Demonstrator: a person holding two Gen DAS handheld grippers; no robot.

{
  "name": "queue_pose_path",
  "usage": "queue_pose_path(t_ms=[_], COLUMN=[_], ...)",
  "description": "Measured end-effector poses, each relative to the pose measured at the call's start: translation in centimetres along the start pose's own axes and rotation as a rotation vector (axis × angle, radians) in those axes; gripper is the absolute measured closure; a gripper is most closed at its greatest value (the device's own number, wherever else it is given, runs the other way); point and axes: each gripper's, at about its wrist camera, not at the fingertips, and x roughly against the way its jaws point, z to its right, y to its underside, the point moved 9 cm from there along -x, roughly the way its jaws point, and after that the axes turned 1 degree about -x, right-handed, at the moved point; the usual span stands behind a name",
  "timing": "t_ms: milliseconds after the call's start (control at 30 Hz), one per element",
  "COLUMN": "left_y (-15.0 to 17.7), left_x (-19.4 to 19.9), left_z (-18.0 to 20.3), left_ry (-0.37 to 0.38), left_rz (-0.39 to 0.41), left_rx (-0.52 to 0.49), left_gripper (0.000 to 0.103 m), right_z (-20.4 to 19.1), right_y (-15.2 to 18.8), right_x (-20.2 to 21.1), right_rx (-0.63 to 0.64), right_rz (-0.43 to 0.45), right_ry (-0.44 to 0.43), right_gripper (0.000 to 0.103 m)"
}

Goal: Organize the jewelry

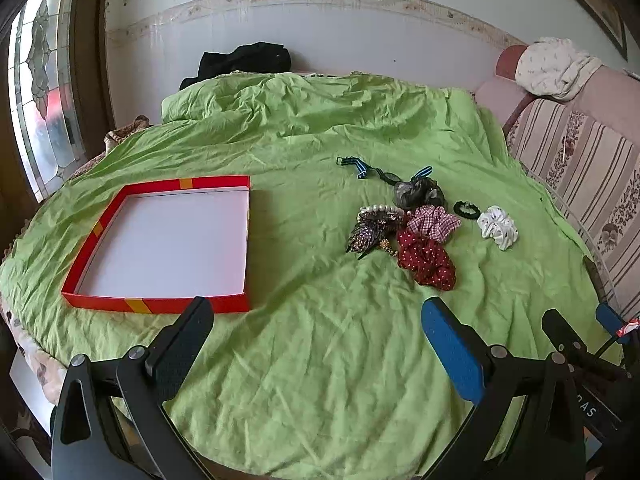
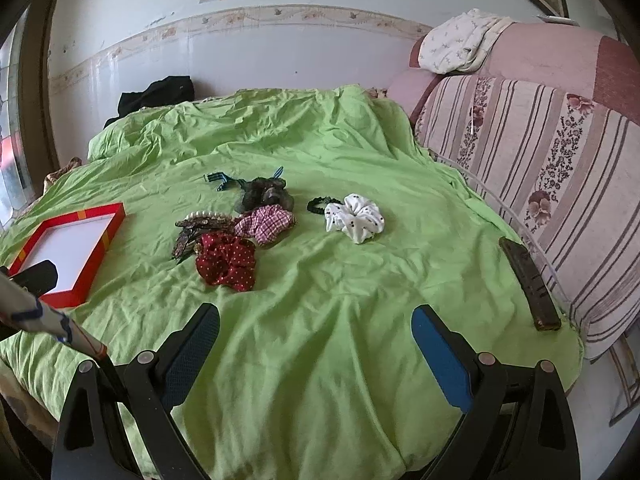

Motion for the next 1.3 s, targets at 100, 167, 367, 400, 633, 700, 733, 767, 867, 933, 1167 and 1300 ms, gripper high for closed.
queue_pose_path(t_ms=[100, 167, 367, 400, 633, 700, 733, 767, 867, 933, 1167, 1300], left_y=[0.1, 0.1, 0.4, 0.4, 0.9, 1.1, 1.2, 1.3, 1.4, 1.5, 2.0, 2.3], left_x=[-0.3, -0.5, -1.5, -1.6, -2.9, -3.2, -3.4, -3.5, -4.0, -4.3, -5.4, -6.1], left_z=[0.1, 0.1, 0.5, 0.6, 1.0, 1.1, 1.3, 1.3, 1.4, 1.5, 1.9, 2.0], left_ry=[0.002, 0.002, -0.003, -0.004, -0.005, -0.006, -0.007, -0.006, -0.005, -0.003, -0.002, 0.0], left_rz=[-0.005, -0.01, -0.032, -0.035, -0.066, -0.074, -0.079, -0.082, -0.094, -0.105, -0.137, -0.157], left_rx=[0.001, 0.0, -0.01, -0.011, -0.023, -0.029, -0.033, -0.036, -0.043, -0.046, -0.053, -0.057], left_gripper=[0.0, 0.0, 0.0, 0.0, 0.0, 0.0, 0.0, 0.0, 0.0, 0.0, 0.0, 0.0], right_z=[0.2, 0.4, 0.9, 0.9, 1.2, 1.2, 1.2, 1.1, 1.0, 1.0, 1.2, 1.4], right_y=[0.2, 0.3, 0.8, 0.9, 1.5, 1.6, 1.7, 1.8, 1.9, 2.0, 2.2, 2.2], right_x=[-0.4, -0.7, -1.9, -2.1, -3.5, -3.8, -3.9, -4.1, -4.5, -4.8, -6.1, -6.6], right_rx=[-0.012, -0.02, -0.048, -0.052, -0.061, -0.058, -0.055, -0.053, -0.049, -0.048, -0.055, -0.055], right_rz=[-0.014, -0.025, -0.069, -0.075, -0.108, -0.113, -0.116, -0.119, -0.126, -0.134, -0.16, -0.169], right_ry=[-0.002, -0.002, -0.013, -0.014, -0.024, -0.027, -0.029, -0.031, -0.039, -0.044, -0.052, -0.049], right_gripper=[0.004, 0.004, 0.004, 0.004, 0.004, 0.005, 0.005, 0.006, 0.008, 0.009, 0.012, 0.012])
